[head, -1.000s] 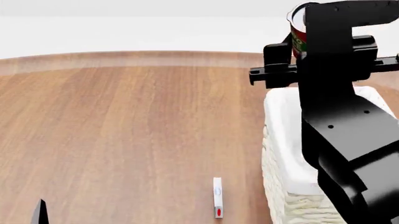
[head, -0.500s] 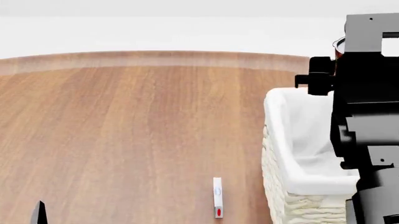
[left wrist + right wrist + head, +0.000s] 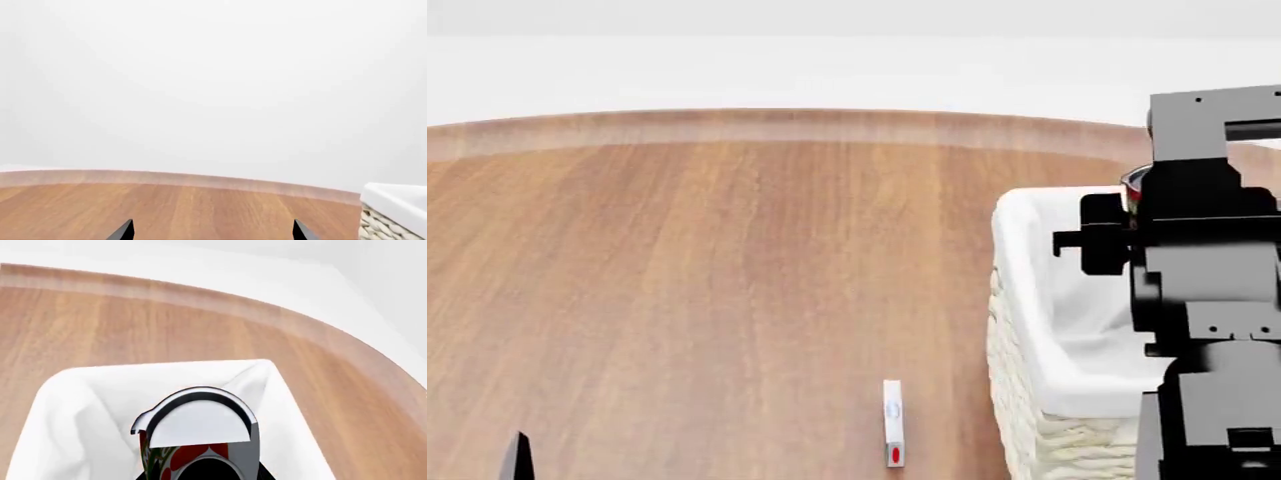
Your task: Pick up the tomato sauce, and put it in the basket.
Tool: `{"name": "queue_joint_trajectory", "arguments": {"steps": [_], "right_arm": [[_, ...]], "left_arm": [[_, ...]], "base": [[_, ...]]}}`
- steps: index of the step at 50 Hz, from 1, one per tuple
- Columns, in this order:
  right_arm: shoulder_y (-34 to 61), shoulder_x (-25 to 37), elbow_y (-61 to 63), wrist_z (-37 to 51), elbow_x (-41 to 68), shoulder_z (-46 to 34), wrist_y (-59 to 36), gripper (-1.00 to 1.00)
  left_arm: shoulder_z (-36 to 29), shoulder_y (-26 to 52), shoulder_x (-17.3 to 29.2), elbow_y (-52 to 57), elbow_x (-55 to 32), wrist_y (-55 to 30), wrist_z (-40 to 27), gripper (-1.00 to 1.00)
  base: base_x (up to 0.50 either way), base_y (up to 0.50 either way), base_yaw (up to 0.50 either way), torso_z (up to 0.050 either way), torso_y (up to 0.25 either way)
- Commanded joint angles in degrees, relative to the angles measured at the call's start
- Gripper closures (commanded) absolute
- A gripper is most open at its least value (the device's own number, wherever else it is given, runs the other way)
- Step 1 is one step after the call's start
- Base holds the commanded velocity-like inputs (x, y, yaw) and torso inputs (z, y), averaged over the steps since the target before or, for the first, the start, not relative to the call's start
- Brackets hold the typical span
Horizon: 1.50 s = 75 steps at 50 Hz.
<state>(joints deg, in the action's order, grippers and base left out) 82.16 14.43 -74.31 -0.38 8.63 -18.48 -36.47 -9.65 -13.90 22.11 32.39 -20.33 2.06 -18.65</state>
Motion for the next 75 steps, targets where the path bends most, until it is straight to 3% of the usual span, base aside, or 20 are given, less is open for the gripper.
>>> {"name": "queue_joint_trajectory", "arguments": {"steps": [1, 9, 10, 30, 45, 46, 50, 53, 57, 68, 75], "right_arm": [[0.19, -0.69, -0.68, -2.78, -6.7, 5.69, -3.85, 1.0], [0.6, -0.37, -0.68, -1.34, -7.92, 8.35, -3.49, 1.0], [0.66, -0.31, -0.68, -0.59, -7.82, 8.89, -3.55, -1.0], [1.11, -0.33, -0.68, 1.68, -8.5, 12.16, -0.76, -1.0], [2.2, -5.27, -0.56, 1.89, -8.4, 11.81, 13.97, -1.0], [1.43, -6.07, 1.44, 1.63, -9.12, 10.88, 14.52, -1.0], [-12.14, -6.4, 34.26, 2.4, -7.93, 11.51, -3.15, -1.0], [-18.6, -7.89, 54.35, 4.57, -6.78, 13.49, -9.28, -1.0], [-26.74, -8.88, 73.27, 6.67, -8.55, 9.96, -13.98, -1.0], [-42.76, -12.49, 108.62, 9.2, -7.72, 2.47, -22.08, -1.0], [-52.08, -13.88, 122.05, 15.75, -2.73, -2.96, -23.8, -1.0]], "left_arm": [[-0.22, -0.29, 0.0, -0.88, 0.34, 0.87, 0.11, -1.0], [-0.48, -0.21, -0.17, -2.06, 0.5, 1.5, 0.29, -1.0], [-0.49, -0.21, -0.16, -2.07, 0.49, 1.51, 0.28, -1.0], [-0.39, -0.43, 0.21, -2.6, 0.45, 1.81, -0.07, -1.0], [-1.1, -0.3, 0.26, -2.21, 0.74, 1.51, -0.35, -1.0], [-1.07, -0.38, 0.32, -1.99, 0.78, 1.43, -0.47, -1.0], [-1.02, -0.63, 0.41, -1.85, 0.73, 1.66, -0.52, -1.0], [-1.01, -0.82, 0.39, -1.81, 0.62, 1.91, -0.55, -1.0], [-1.3, -1.16, 0.43, -1.57, 1.09, 2.11, -0.61, -1.0], [-1.71, -1.39, 0.34, -1.51, 1.46, 2.26, -0.92, -1.0], [-2.0, -0.91, 0.27, -1.62, 1.56, 1.98, -1.09, -1.0]], "base": [[0.0, 0.0, 0.0, 0.0, 0.0], [0.0, 0.0, 0.0, 0.0, 0.0], [0.0, 0.0, 0.0, 0.0, 0.01], [0.0, 0.0, 0.0, 0.0, 0.0], [0.0, 0.0, 0.0, 0.0, 0.0], [0.0, 0.0, 0.0, 0.0, 0.0], [0.0, 0.0, 0.0, 0.0, 0.0], [0.0, 0.0, 0.0, 0.0, 0.0], [0.0, 0.0, 0.0, 0.0, 0.0], [0.0, 0.0, 0.0, 0.0, 0.0], [0.0, 0.0, 0.0, 0.0, 0.0]]}}
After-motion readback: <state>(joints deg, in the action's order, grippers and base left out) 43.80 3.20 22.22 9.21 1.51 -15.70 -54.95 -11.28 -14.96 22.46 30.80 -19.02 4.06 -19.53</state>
